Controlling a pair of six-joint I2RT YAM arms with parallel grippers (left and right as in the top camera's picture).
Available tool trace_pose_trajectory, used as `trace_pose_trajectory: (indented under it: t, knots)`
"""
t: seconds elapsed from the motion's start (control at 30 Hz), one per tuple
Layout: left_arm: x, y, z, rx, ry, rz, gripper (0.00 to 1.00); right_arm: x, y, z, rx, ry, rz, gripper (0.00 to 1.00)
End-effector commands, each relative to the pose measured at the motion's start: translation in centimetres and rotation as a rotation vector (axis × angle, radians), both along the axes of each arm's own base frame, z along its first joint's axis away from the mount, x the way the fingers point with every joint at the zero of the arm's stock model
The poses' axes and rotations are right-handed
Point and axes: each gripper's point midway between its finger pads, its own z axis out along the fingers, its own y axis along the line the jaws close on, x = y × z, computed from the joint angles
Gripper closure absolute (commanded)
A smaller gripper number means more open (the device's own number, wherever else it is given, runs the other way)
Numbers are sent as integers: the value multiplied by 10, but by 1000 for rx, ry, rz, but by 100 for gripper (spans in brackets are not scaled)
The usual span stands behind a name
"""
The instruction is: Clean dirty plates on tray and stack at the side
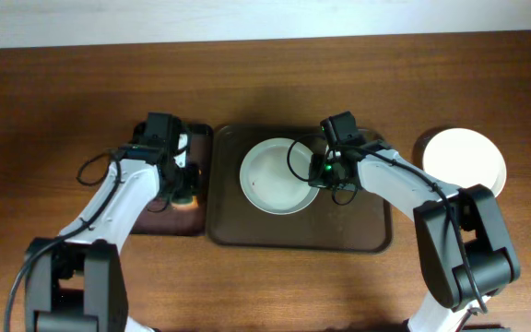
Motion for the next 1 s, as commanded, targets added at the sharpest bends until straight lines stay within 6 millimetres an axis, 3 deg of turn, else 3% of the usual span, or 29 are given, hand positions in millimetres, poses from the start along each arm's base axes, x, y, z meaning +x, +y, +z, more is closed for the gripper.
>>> trace_pose_trajectory:
  t: [0.0, 0.27, 0.73, 0.87, 0.97]
  knots:
    - [-13, -3, -14, -15, 91, -11, 100, -8, -9, -11, -36, 36, -1, 96]
    - [-44, -7, -16, -50, 222, -12, 100, -8, -9, -11, -36, 35, -1, 96]
    - [-70, -7, -14, -55, 330, 43, 100, -8, -9, -11, -36, 36, -1, 96]
    - [-67, -7, -14, -60, 321, 42, 100, -8, -9, -11, -36, 36, -1, 96]
    - [-39, -10, 3, -69, 234, 39, 100, -10, -9, -12, -38, 43, -1, 96]
